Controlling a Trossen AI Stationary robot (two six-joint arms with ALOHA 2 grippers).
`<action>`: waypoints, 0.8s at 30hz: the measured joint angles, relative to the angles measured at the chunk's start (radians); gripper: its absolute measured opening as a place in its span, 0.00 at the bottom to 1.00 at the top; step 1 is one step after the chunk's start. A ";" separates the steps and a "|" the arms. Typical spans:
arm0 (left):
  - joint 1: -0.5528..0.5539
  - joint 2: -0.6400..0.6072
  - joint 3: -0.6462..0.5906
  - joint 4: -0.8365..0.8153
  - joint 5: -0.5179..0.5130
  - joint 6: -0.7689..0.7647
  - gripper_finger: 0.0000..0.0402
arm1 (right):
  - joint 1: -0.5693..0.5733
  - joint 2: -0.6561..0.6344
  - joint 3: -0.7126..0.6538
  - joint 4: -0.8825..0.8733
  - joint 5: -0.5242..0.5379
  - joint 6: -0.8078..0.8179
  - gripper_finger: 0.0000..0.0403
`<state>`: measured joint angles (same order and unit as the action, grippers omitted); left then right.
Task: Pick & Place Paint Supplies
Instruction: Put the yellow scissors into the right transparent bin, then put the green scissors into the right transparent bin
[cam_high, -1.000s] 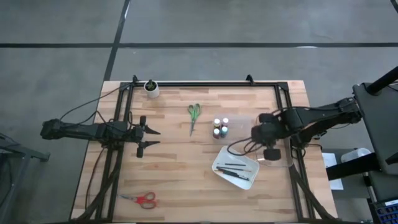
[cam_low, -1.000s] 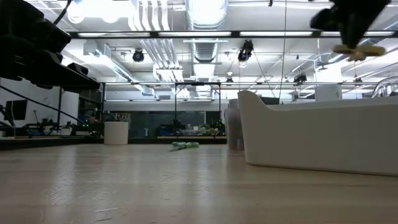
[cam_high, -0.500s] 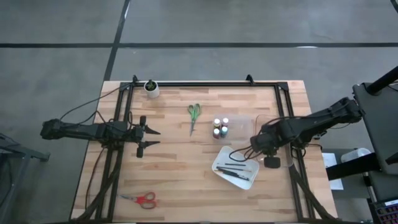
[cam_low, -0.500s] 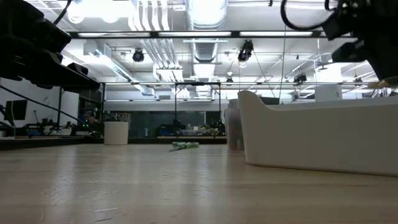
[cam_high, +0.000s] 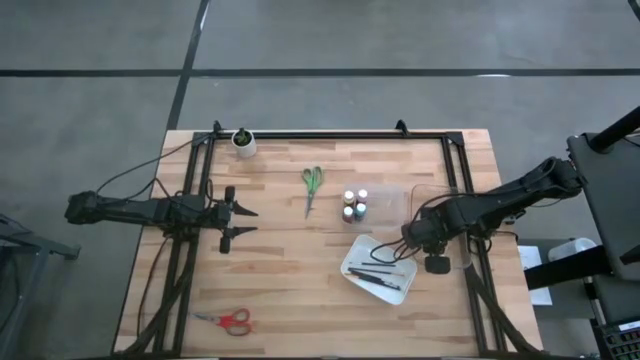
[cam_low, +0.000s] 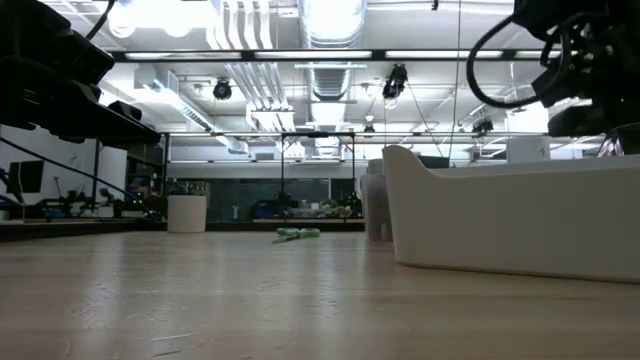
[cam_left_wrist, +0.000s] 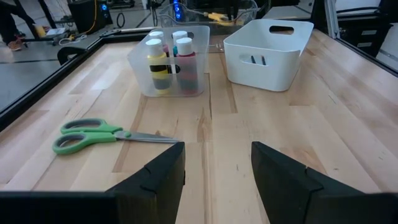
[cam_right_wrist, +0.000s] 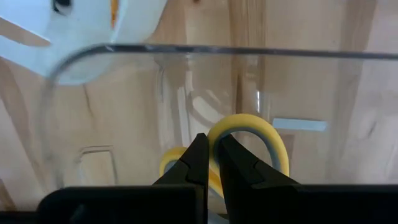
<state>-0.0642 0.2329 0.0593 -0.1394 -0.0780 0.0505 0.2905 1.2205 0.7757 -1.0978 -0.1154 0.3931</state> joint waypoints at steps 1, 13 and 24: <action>0.000 0.000 0.000 0.000 0.000 0.000 0.46 | 0.000 0.000 -0.011 0.009 0.000 0.000 0.03; 0.000 0.000 0.000 0.000 0.000 0.000 0.46 | 0.000 0.000 -0.078 0.108 0.002 0.044 0.05; 0.000 0.000 0.000 0.000 0.000 0.000 0.46 | 0.000 0.000 -0.097 0.117 0.012 0.048 0.37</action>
<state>-0.0643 0.2329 0.0597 -0.1396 -0.0783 0.0505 0.2901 1.2209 0.6785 -0.9812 -0.1031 0.4416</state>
